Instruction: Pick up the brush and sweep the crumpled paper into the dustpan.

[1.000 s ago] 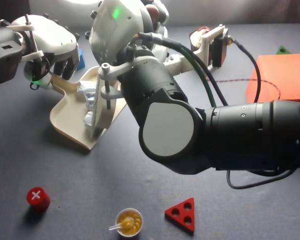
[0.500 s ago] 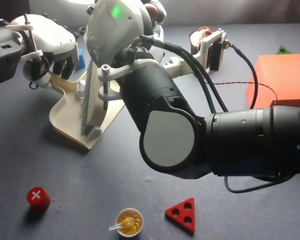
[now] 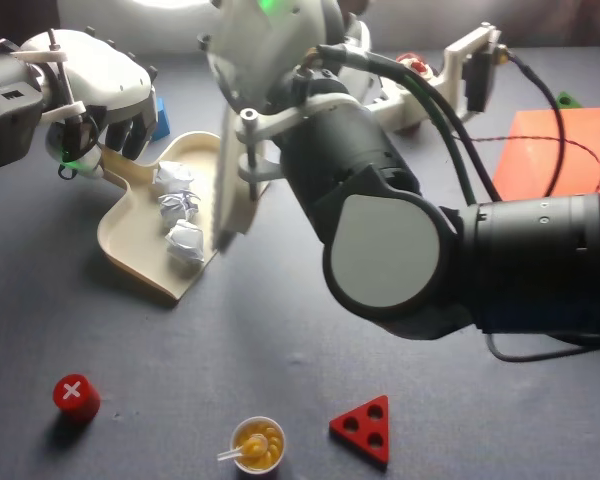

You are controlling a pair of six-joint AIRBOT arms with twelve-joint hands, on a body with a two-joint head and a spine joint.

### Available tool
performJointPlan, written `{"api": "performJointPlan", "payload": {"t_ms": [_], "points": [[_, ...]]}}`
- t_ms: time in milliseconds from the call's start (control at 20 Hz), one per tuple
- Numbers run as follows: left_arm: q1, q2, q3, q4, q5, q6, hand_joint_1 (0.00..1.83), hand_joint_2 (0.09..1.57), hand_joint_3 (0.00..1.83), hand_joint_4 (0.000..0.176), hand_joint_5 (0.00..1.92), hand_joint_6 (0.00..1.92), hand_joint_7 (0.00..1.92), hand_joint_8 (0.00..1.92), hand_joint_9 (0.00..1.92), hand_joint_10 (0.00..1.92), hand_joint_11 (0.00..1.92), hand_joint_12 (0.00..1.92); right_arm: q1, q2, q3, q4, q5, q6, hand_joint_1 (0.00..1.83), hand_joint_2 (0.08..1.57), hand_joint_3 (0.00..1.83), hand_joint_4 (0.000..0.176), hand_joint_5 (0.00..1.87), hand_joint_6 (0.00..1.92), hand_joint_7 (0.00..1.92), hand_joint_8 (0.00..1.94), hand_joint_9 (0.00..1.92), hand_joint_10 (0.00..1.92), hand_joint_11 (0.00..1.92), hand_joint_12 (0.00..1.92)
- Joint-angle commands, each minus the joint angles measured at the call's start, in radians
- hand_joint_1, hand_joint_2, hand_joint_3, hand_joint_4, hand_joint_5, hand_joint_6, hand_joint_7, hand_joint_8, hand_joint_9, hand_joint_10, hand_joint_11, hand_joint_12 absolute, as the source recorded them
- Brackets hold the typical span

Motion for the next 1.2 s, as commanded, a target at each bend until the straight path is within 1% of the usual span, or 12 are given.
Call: {"api": "performJointPlan", "payload": {"t_ms": [0, 50, 200, 300, 400, 450, 550, 850, 900, 1050, 1100, 1150], "points": [[-0.002, 0.014, 0.009, 0.001, -0.088, 0.011, 1.39, 1.06, 0.0, 0.0, 1.02, 0.9, 1.19, 0.49, 1.01, 1.07, 0.83, 0.86, 0.004, 0.003, -0.008, -0.091, -0.039, -0.024, 1.57, 1.21, 0.0, 0.176, 0.97, 1.92, 1.14, 1.94, 1.29, 1.92, 1.44, 1.92], [-0.002, 0.015, 0.01, 0.001, -0.088, 0.011, 1.39, 1.06, 0.0, 0.0, 1.07, 0.83, 1.18, 0.52, 1.0, 1.08, 0.83, 0.86, -0.002, 0.003, -0.007, -0.087, -0.038, -0.025, 1.58, 1.22, 0.0, 0.176, 0.97, 1.92, 1.12, 1.94, 1.28, 1.92, 1.44, 1.92], [-0.007, 0.024, 0.01, 0.001, -0.082, 0.011, 1.39, 1.06, 0.0, 0.0, 1.04, 0.88, 1.15, 0.56, 0.99, 1.1, 0.83, 0.85, -0.01, -0.004, 0.006, -0.08, -0.036, -0.018, 1.58, 1.21, 0.0, 0.176, 0.97, 1.92, 1.12, 1.94, 1.27, 1.92, 1.43, 1.92], [-0.013, 0.03, 0.011, 0.001, -0.077, 0.018, 1.39, 1.07, 0.0, 0.0, 1.01, 0.92, 1.16, 0.53, 0.99, 1.11, 0.83, 0.84, -0.01, -0.015, 0.011, -0.08, -0.036, -0.006, 1.58, 1.22, 0.0, 0.176, 0.97, 1.92, 1.12, 1.94, 1.27, 1.92, 1.43, 1.92], [-0.016, 0.033, 0.012, 0.001, -0.077, 0.022, 1.39, 1.06, 0.0, 0.0, 1.02, 0.91, 1.2, 0.43, 1.01, 1.09, 0.85, 0.78, -0.01, -0.033, 0.023, -0.083, -0.036, 0.007, 1.58, 1.21, 0.0, 0.176, 0.98, 1.92, 1.11, 1.94, 1.26, 1.92, 1.43, 1.92], [-0.017, 0.033, 0.013, 0.001, -0.077, 0.022, 1.39, 1.06, 0.0, 0.0, 1.02, 0.91, 1.2, 0.43, 1.01, 1.09, 0.85, 0.78, -0.01, -0.04, 0.03, -0.09, -0.036, 0.014, 1.58, 1.21, 0.0, 0.176, 0.98, 1.92, 1.11, 1.94, 1.26, 1.92, 1.43, 1.92], [-0.019, 0.032, 0.013, 0.001, -0.076, 0.022, 1.39, 1.07, 0.0, 0.0, 1.01, 0.94, 1.15, 0.53, 0.99, 1.11, 0.84, 0.78, -0.006, -0.056, 0.045, -0.095, -0.036, 0.027, 1.58, 1.21, 0.0, 0.176, 0.96, 1.92, 1.1, 1.94, 1.26, 1.92, 1.43, 1.92], [-0.021, 0.032, 0.001, -0.001, -0.074, 0.022, 1.39, 1.07, 0.0, 0.0, 1.0, 0.94, 1.16, 0.52, 0.99, 1.12, 0.84, 0.79, -0.004, -0.065, 0.045, -0.133, -0.038, 0.072, 1.57, 1.21, 0.0, 0.176, 0.98, 1.92, 1.14, 1.94, 1.3, 1.92, 1.45, 1.92], [-0.021, 0.032, -0.001, -0.003, -0.074, 0.022, 1.38, 1.08, 0.0, 0.0, 0.98, 0.98, 1.13, 0.57, 0.97, 1.14, 0.82, 0.82, -0.004, -0.066, 0.046, -0.143, -0.04, 0.083, 1.58, 1.21, 0.0, 0.176, 0.98, 1.92, 1.14, 1.94, 1.3, 1.92, 1.47, 1.92], [-0.023, 0.03, -0.003, -0.003, -0.075, 0.024, 1.39, 1.07, 0.0, 0.0, 1.0, 0.94, 1.14, 0.54, 0.99, 1.12, 0.82, 0.82, -0.004, -0.073, 0.051, -0.15, -0.042, 0.095, 1.58, 1.22, 0.0, 0.176, 0.96, 1.92, 1.13, 1.94, 1.29, 1.92, 1.46, 1.92], [-0.024, 0.03, -0.004, -0.003, -0.075, 0.027, 1.39, 1.07, 0.0, 0.0, 1.01, 0.93, 1.14, 0.55, 0.98, 1.12, 0.82, 0.82, -0.004, -0.075, 0.052, -0.15, -0.043, 0.097, 1.57, 1.23, 0.0, 0.176, 0.96, 1.92, 1.14, 1.94, 1.3, 1.92, 1.26, 1.92], [-0.025, 0.03, -0.005, -0.003, -0.075, 0.028, 1.39, 1.07, 0.0, 0.0, 1.01, 0.93, 1.14, 0.54, 0.98, 1.12, 0.82, 0.82, -0.004, -0.077, 0.053, -0.15, -0.046, 0.1, 1.57, 1.23, 0.0, 0.176, 0.96, 1.92, 1.14, 1.94, 1.3, 1.92, 1.25, 1.92]]}}
